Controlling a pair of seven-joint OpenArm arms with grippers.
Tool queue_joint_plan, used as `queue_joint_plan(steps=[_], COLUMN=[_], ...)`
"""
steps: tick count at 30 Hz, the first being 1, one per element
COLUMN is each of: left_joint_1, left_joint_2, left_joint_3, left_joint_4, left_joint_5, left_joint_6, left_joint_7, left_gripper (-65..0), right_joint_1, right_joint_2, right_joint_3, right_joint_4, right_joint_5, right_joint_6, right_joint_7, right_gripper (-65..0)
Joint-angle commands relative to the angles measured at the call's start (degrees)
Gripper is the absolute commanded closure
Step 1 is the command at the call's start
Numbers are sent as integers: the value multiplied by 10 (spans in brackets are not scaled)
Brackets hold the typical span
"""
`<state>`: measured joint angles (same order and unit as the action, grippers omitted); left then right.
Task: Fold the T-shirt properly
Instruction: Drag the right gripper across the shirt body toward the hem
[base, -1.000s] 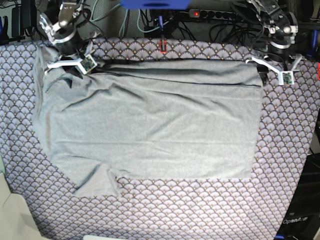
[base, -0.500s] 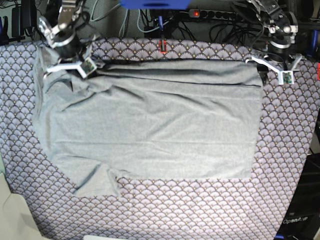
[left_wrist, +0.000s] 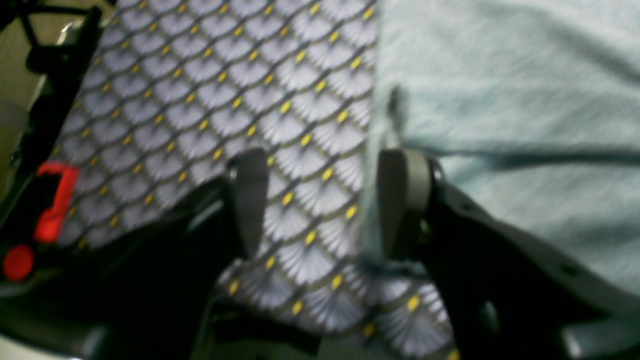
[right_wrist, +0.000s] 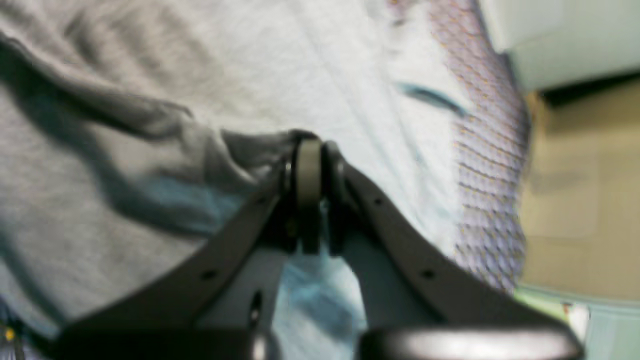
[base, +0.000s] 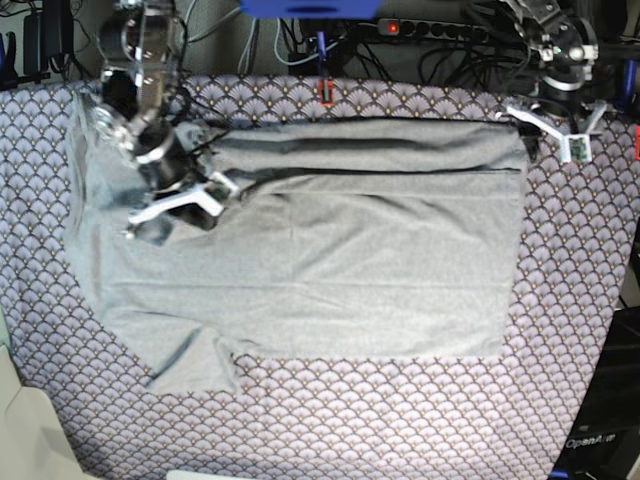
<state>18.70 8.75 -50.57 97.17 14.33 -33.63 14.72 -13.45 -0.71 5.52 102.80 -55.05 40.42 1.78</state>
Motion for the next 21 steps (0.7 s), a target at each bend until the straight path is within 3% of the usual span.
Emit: queue_joint_plan(steps=[1,6,21], left_joint_1=[0,0,-5], left_joint_2=[-2,-3,-16], left_joint_3=[1,-21,-26], left_joint_4=[12,12,13], left_joint_5=[-7,-7,-13], left_joint_6=[3,3,3], left_joint_7=[-15,-16,-16], left_gripper=[-338,-338,-338], right_joint_1=[11,24,35], right_joint_2=[0,-12,-20], right_joint_3=[-4,-13,-8], right_joint_4=[-3,-39,13], right_joint_5=[-9,-44,-42], right_joint_6=[-4,-4,-4], right_joint_7=[6,5,10], right_gripper=[0,0,0])
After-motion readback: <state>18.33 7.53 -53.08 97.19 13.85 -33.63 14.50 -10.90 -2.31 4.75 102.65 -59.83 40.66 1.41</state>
